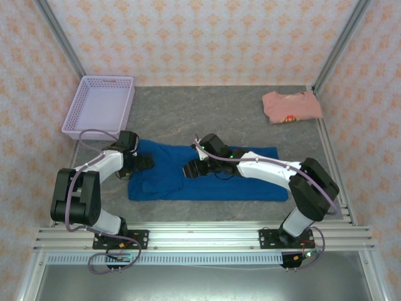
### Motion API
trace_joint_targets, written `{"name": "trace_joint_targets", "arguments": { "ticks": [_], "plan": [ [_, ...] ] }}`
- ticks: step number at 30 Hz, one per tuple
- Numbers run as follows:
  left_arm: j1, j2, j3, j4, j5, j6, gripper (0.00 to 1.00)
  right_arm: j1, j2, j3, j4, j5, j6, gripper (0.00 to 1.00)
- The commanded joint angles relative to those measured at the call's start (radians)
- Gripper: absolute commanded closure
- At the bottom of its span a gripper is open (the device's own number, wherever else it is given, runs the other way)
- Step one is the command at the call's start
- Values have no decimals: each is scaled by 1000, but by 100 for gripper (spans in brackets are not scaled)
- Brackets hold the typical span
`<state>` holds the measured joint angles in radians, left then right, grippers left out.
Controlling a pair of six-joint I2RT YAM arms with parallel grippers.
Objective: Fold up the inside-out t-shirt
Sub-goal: Fold the T-shirt at the center of the table.
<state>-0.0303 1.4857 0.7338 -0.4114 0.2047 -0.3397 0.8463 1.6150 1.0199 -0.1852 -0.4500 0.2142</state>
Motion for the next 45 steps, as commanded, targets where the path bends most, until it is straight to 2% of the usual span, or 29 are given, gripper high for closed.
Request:
{"name": "trace_joint_targets", "arguments": {
  "ticks": [1, 14, 20, 25, 32, 37, 38, 42, 45],
  "plan": [
    [-55, 16, -16, 137, 221, 28, 9, 4, 26, -4, 25, -10, 15, 32],
    [-100, 15, -22, 154, 268, 41, 16, 3, 45, -8, 29, -16, 25, 33],
    [-127, 13, -39, 151, 260, 37, 25, 3, 45, -13, 31, -13, 28, 33],
    [-129, 10, -54, 148, 230, 29, 42, 3, 48, -14, 31, -10, 31, 33],
    [-129, 19, -42, 152, 200, 23, 75, 3, 46, -9, 21, -6, 28, 34],
    [-129, 10, -35, 173, 224, 5, 97, 3, 26, -6, -8, 23, 19, 34],
    [-129, 5, -34, 179, 231, -9, 100, 2, 16, -4, -19, 33, 17, 34],
    [-128, -51, -41, 190, 229, -83, 100, -17, -38, 5, -64, 69, 2, 34],
    [-129, -112, -17, 117, 177, -121, 100, -43, -81, 17, -113, 110, -19, 34]
  ]
}}
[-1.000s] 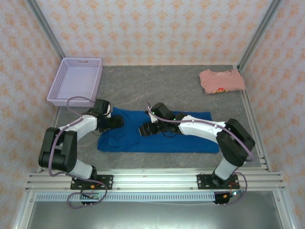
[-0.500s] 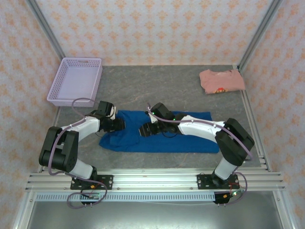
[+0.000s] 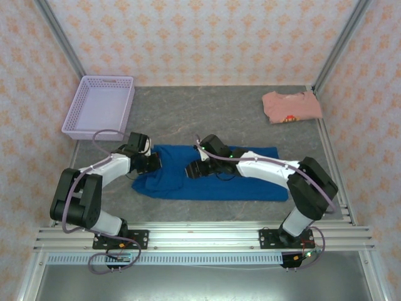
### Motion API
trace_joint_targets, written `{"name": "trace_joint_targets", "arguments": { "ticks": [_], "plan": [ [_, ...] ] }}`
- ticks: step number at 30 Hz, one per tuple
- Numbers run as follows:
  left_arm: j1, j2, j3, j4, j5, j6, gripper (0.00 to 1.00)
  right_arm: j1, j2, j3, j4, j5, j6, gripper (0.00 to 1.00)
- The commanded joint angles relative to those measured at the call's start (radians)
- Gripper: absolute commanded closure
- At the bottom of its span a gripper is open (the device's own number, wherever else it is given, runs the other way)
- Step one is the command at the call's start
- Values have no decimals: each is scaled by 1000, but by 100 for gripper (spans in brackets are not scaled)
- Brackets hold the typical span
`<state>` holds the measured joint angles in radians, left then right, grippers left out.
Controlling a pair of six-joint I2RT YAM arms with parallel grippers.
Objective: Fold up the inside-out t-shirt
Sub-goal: Fold the T-shirt at the center of the table.
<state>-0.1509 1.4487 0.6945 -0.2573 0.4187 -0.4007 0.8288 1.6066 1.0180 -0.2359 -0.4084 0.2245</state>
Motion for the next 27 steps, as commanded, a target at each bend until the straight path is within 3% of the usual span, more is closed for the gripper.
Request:
{"name": "trace_joint_targets", "arguments": {
  "ticks": [1, 8, 14, 16, 22, 27],
  "plan": [
    [-8, -89, 42, -83, -76, -63, 100, -35, -85, 22, -78, 74, -35, 33],
    [27, -129, 215, -463, -333, -34, 100, -150, -147, 19, -164, 105, -59, 33],
    [85, -136, 303, -665, -516, 1, 100, -239, -194, -21, -203, 137, -59, 33],
    [79, -146, 331, -691, -514, 2, 100, -269, -203, -42, -204, 141, -47, 33],
    [-5, -133, 468, -818, -608, 23, 100, -341, -213, -73, -238, 185, -24, 33],
    [-145, -76, 585, -917, -614, 2, 100, -367, -200, -69, -279, 230, -37, 33]
  ]
}}
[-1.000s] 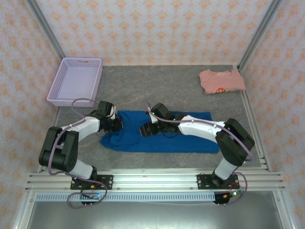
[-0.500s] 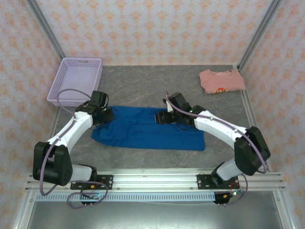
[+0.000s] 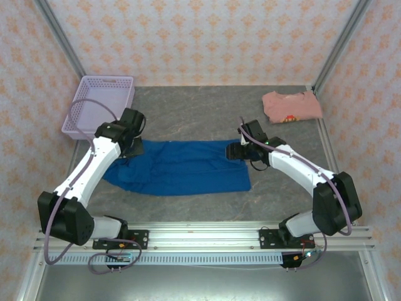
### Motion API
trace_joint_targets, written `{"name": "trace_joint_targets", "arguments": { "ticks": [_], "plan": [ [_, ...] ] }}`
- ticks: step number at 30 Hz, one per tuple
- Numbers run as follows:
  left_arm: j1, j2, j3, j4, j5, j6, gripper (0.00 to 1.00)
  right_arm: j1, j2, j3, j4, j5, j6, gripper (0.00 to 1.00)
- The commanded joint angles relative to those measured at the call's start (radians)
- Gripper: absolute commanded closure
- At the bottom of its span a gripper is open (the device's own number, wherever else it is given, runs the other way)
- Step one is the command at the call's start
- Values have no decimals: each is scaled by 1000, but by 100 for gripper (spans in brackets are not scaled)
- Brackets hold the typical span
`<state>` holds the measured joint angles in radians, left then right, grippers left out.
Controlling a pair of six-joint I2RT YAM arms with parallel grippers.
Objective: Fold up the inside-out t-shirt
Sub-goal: Fold the T-shirt at the center of the table.
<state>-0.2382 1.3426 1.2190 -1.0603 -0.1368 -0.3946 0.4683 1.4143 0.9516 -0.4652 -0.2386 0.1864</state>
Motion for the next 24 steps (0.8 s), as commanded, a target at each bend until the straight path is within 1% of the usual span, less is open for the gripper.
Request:
{"name": "trace_joint_targets", "arguments": {
  "ticks": [1, 6, 12, 15, 20, 24],
  "plan": [
    [-83, 39, 79, -124, -53, -12, 100, -7, -5, -1, -53, 68, -1, 33],
    [-221, 118, 176, -159, -37, -61, 100, -8, -10, 0, -60, 81, -16, 33],
    [-332, 233, 271, -159, 2, -115, 100, -10, -27, -11, -72, 100, -21, 33],
    [-371, 286, 316, -142, 41, -128, 100, -14, -35, -23, -72, 98, -12, 33],
    [-410, 358, 390, -127, 94, -134, 100, -15, -39, -47, -63, 88, 5, 33],
    [-435, 409, 436, -128, 109, -133, 100, -16, -42, -66, -53, 81, 20, 33]
  ]
}}
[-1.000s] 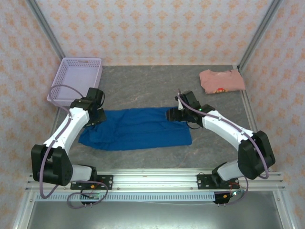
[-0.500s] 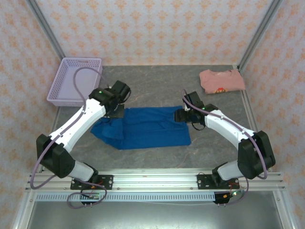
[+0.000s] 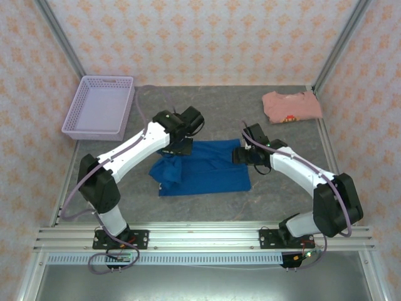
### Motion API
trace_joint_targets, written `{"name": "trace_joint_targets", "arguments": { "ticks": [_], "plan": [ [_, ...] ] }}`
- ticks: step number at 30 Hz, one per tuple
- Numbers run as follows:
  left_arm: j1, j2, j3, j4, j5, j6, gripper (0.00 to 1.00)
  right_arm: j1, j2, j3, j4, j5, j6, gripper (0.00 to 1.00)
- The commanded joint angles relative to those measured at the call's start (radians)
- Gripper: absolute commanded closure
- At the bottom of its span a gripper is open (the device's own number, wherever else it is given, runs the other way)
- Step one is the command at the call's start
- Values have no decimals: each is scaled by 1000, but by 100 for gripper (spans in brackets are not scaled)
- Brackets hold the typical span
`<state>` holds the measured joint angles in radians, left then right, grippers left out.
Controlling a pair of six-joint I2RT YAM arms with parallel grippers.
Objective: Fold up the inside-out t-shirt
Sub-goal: Fold the T-shirt at the center of the table.
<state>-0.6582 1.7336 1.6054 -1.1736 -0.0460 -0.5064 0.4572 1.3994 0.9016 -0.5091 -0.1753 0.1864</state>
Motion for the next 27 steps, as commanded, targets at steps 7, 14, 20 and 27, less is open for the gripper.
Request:
{"name": "trace_joint_targets", "arguments": {
  "ticks": [7, 14, 20, 27],
  "plan": [
    [-34, 74, 90, 3, 46, -23, 100, -6, -25, -42, 7, 8, 30, 33],
    [-33, 96, 94, 49, 86, -58, 100, -6, -19, -55, 10, -7, 32, 33],
    [-34, 104, 98, 88, 114, -80, 100, -6, -20, -58, 9, -14, 34, 33],
    [-40, 142, 111, 137, 146, -109, 100, -6, -34, -68, 0, -7, 40, 33]
  ]
}}
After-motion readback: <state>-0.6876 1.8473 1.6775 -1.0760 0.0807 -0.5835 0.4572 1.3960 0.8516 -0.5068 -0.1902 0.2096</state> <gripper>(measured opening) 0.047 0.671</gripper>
